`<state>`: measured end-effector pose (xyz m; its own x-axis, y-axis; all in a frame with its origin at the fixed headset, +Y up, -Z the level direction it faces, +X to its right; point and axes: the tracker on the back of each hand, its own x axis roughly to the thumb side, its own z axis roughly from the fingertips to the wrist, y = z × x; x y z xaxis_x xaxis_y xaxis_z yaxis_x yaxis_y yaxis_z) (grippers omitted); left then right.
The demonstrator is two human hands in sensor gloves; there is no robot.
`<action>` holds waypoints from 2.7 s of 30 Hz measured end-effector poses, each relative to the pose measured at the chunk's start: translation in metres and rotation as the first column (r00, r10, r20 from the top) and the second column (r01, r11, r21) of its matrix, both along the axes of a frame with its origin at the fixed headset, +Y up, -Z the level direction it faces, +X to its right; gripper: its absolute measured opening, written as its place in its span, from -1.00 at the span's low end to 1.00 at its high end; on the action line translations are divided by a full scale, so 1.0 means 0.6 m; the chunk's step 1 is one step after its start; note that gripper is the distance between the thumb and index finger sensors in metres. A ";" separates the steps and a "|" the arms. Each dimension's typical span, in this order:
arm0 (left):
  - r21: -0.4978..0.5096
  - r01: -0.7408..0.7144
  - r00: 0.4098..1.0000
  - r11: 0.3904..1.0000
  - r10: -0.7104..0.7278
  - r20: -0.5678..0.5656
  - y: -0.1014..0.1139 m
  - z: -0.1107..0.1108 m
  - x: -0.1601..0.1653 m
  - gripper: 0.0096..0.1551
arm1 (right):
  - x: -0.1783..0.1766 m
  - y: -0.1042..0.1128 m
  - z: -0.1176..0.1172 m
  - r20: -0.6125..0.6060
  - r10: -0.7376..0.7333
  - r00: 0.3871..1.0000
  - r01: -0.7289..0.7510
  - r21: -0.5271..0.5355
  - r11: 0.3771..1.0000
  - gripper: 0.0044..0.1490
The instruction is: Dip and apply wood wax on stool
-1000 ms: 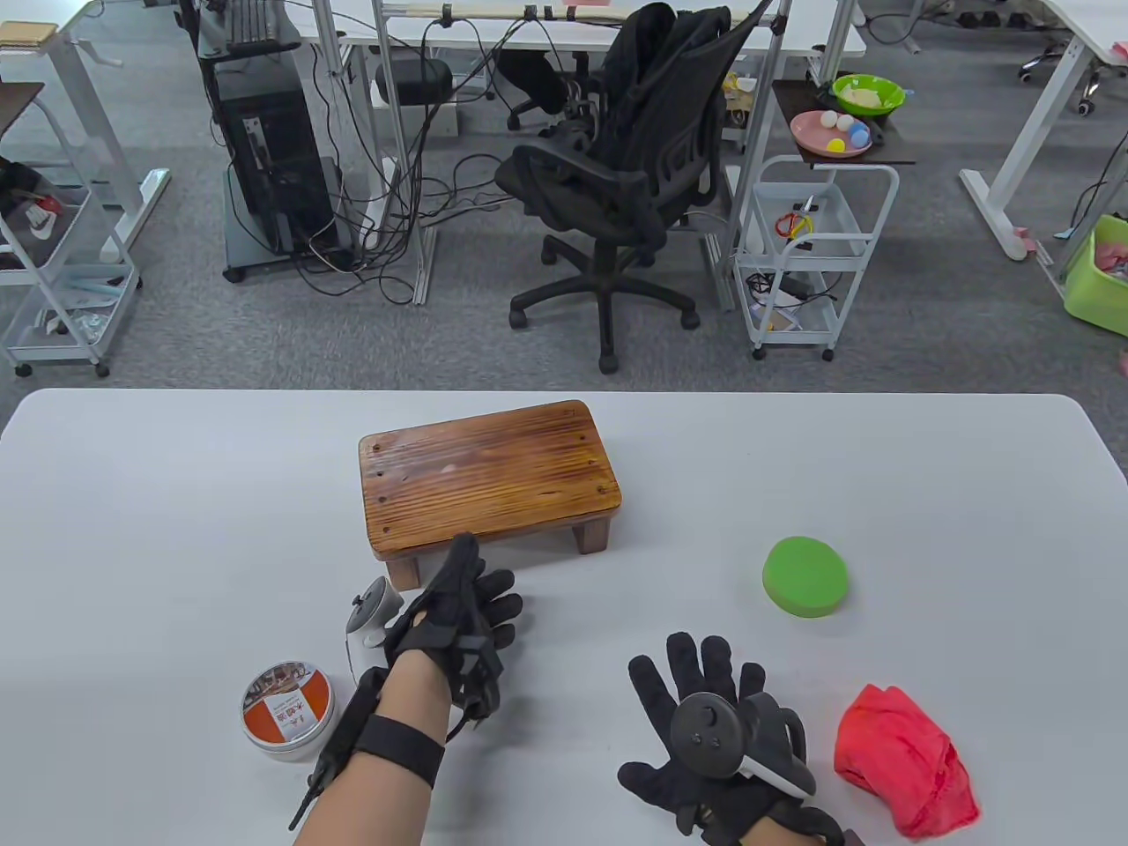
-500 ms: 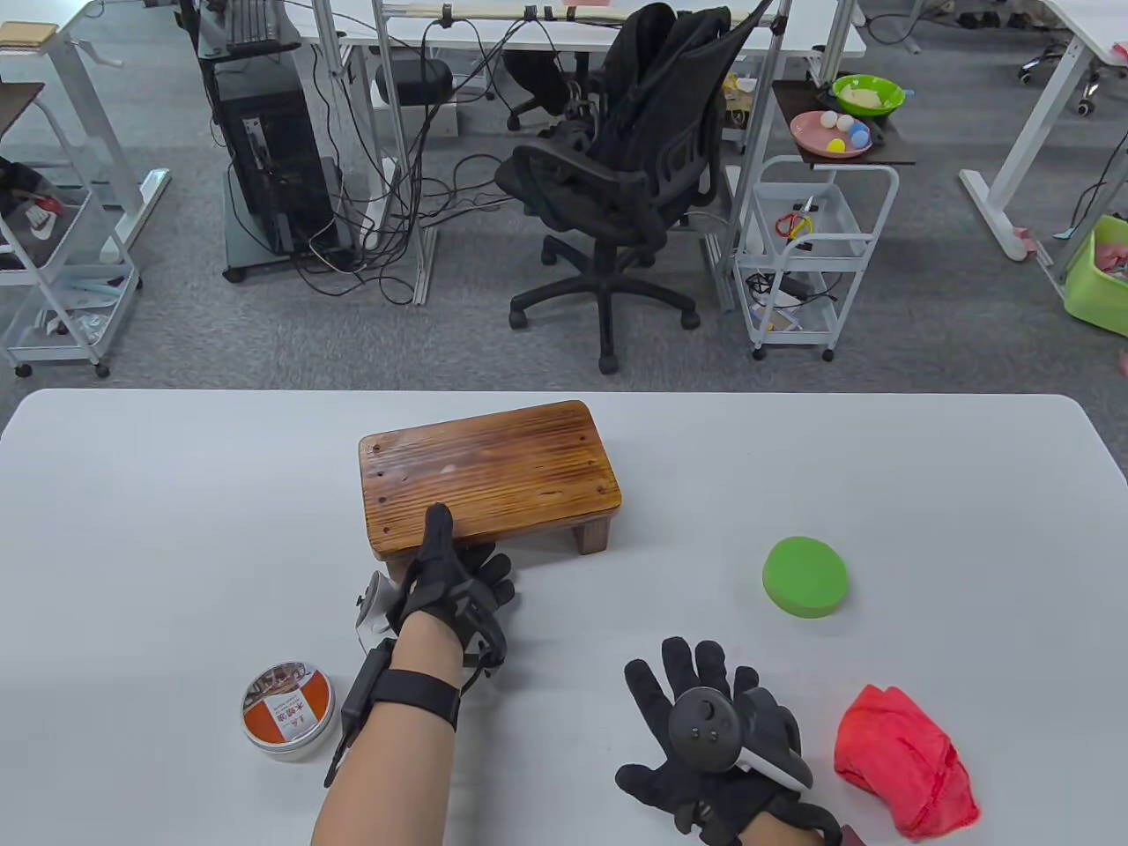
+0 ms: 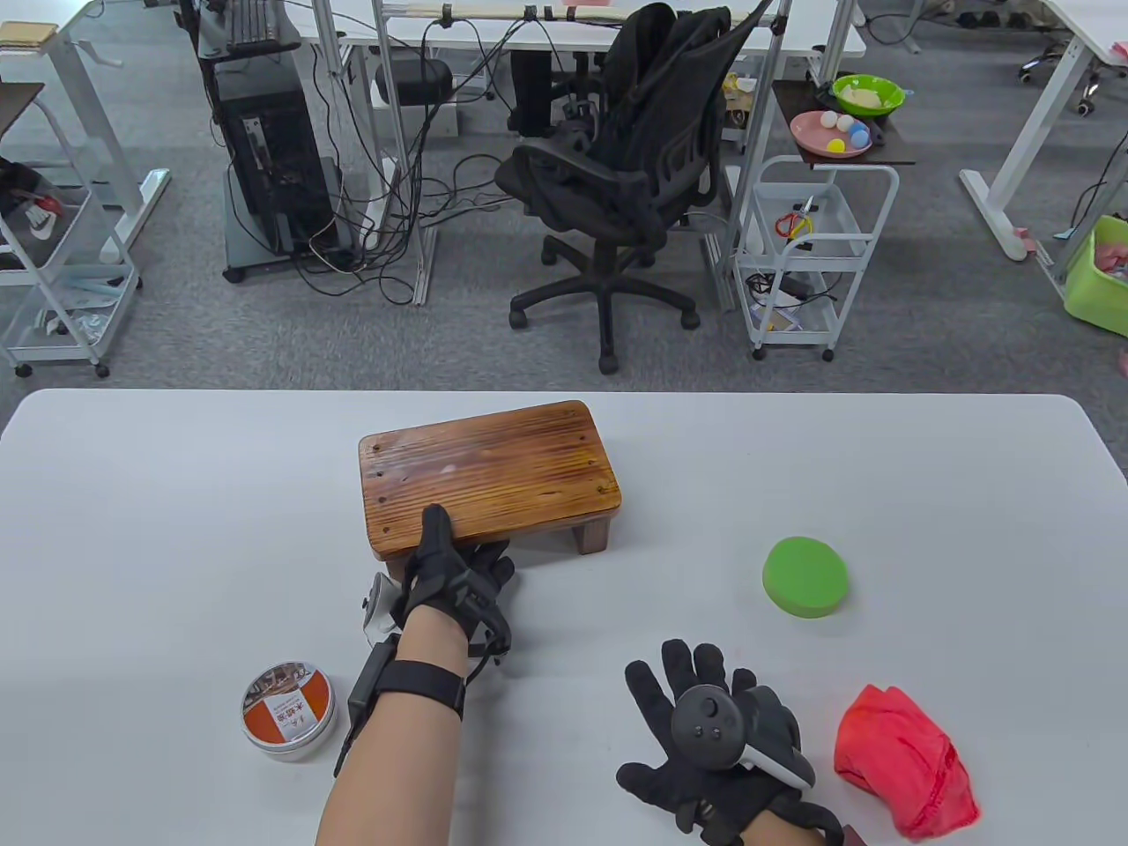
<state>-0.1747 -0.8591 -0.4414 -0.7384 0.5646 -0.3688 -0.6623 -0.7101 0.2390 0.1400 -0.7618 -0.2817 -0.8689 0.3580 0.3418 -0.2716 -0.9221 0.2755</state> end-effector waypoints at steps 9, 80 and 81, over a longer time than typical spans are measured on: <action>0.016 0.056 0.998 0.998 -0.055 -0.023 -0.001 0.002 0.001 -0.10 | 0.001 0.001 0.000 0.001 0.001 1.000 -0.001 -0.001 1.000 0.35; 0.044 0.112 0.960 0.993 -0.120 0.253 0.005 0.218 0.092 0.21 | 0.025 0.059 0.041 -0.032 -0.123 0.992 0.126 0.148 0.981 0.35; 0.051 0.149 0.946 0.987 -0.158 0.284 0.008 0.223 0.091 0.26 | 0.025 0.059 0.041 -0.032 -0.121 0.992 0.124 0.148 0.981 0.35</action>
<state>-0.1201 -0.8544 -0.3073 -0.5073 0.6762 -0.5342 -0.8015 -0.5980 0.0041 0.1553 -0.7263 -0.2573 -0.8131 0.4045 0.4187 -0.3800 -0.9136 0.1447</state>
